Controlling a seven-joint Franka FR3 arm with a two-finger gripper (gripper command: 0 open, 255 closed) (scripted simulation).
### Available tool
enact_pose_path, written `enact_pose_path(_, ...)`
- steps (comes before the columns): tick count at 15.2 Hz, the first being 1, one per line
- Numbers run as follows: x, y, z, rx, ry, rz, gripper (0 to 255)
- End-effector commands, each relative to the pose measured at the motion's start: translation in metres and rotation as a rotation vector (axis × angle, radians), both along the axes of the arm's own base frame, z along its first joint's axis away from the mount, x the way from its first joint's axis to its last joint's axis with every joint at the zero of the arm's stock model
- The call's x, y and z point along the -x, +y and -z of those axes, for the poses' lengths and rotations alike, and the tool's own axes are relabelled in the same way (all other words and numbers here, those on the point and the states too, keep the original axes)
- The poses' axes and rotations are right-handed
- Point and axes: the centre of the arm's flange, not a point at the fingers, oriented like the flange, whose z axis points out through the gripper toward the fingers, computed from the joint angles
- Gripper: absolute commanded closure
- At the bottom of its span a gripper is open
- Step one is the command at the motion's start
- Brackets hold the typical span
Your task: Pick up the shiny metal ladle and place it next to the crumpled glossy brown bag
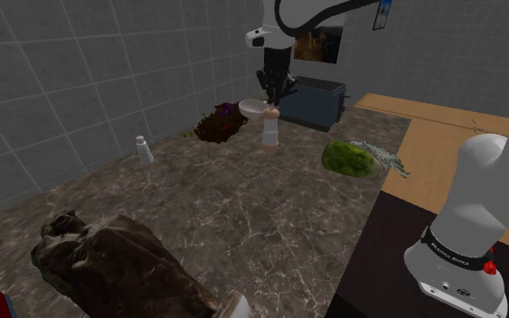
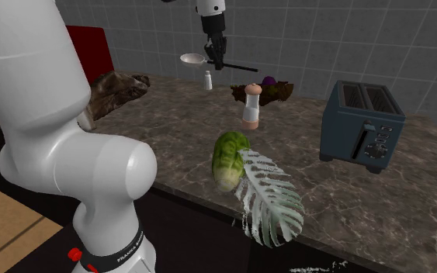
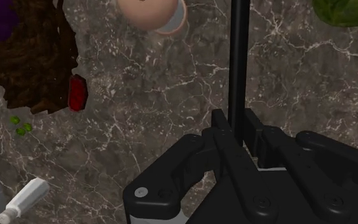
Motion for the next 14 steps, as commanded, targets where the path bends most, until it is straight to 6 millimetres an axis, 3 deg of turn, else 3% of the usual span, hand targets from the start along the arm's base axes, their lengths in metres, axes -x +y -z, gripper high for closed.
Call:
enact_pose_path(1, -0.002, 0.027, 0.001, 0.000, 0.000, 0.001, 255)
enact_pose_path(14, -0.028, 0.197, 0.001, 0.000, 0.000, 0.001, 255)
